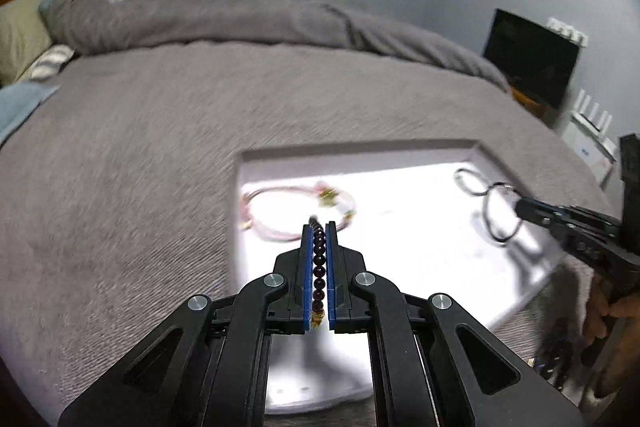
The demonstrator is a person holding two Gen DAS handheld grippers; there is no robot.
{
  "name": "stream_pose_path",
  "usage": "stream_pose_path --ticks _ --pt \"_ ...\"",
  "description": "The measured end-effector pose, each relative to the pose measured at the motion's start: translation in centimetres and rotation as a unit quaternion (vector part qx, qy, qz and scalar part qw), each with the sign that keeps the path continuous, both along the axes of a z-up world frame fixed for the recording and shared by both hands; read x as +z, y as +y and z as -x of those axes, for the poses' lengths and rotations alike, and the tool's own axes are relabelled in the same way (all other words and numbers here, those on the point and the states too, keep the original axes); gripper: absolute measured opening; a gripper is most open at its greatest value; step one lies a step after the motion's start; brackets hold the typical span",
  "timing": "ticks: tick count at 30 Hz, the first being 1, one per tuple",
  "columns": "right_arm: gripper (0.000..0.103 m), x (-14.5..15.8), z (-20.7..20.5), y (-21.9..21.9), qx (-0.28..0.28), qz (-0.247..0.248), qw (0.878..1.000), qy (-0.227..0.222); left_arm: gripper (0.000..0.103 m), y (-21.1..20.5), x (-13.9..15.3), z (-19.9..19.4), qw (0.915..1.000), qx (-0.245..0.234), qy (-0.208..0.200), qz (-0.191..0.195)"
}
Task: Organize jewelry
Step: 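Carry the bead bracelet and black hair tie over the white box, then open both tools to release the bracelets into the box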
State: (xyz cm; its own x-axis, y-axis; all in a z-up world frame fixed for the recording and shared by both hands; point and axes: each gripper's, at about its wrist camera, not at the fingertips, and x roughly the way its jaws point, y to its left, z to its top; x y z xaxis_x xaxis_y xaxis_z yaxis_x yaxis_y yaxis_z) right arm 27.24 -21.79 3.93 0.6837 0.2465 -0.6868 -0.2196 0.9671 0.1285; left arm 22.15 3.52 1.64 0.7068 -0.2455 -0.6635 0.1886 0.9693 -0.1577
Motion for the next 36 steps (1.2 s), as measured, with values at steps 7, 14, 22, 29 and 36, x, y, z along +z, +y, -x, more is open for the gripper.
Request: stream_pose_path --ticks 7,14,22,29,36 --pt "0.004 -0.8 -0.4 0.4 -0.007 0.023 1.000 0.011 0.007 -0.5 -1.4 -0.4 0.9995 -0.006 0.021 -0.025" --pt "0.004 -1.2 -0.8 0.2 -0.015 0.024 1.000 0.013 0.007 -2.5 -1.4 0.1 0.9985 -0.030 0.011 -0.046" --pt "0.004 -1.5 -0.9 0.2 -0.024 0.039 0.999 0.005 0.016 -1.6 -2.1 -1.1 0.9983 -0.006 0.030 -0.049" --pt "0.004 -1.5 -0.8 0.0 -0.026 0.037 0.999 0.001 0.023 -1.8 -2.1 -0.9 0.9982 -0.005 0.024 -0.056" --pt "0.016 -1.0 -0.4 -0.4 -0.033 0.023 0.999 -0.008 0.023 -1.7 -1.9 -0.6 0.9986 -0.008 0.014 -0.051"
